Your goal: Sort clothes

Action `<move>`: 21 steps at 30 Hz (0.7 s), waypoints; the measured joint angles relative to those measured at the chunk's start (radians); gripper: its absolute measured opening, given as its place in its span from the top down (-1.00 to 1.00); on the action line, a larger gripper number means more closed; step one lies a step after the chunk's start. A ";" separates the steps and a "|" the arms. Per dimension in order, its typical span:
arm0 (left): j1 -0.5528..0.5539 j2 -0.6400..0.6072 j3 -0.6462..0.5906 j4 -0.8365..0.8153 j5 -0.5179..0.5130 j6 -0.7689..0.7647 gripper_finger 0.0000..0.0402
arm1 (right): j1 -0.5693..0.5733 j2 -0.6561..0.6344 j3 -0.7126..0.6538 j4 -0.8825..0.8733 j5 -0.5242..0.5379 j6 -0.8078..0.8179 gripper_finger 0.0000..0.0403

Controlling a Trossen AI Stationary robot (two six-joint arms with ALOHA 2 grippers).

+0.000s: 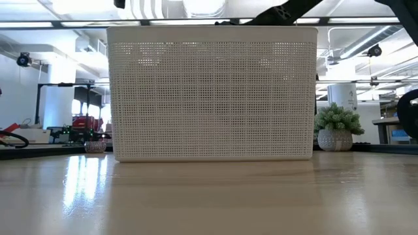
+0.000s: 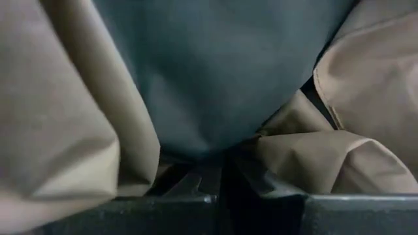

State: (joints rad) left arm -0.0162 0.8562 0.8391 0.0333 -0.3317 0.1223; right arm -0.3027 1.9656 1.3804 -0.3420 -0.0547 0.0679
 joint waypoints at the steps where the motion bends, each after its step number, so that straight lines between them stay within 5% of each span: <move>1: 0.000 0.000 -0.002 0.000 0.000 0.000 1.00 | 0.002 -0.001 0.000 0.000 0.002 0.000 1.00; 21: 0.000 -0.005 -0.035 0.014 0.000 -0.026 1.00 | 0.015 -0.237 -0.009 -0.017 0.028 -0.057 1.00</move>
State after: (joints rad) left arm -0.0158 0.8509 0.8043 0.0470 -0.3317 0.0959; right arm -0.2878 1.7289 1.3716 -0.3588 -0.0269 0.0113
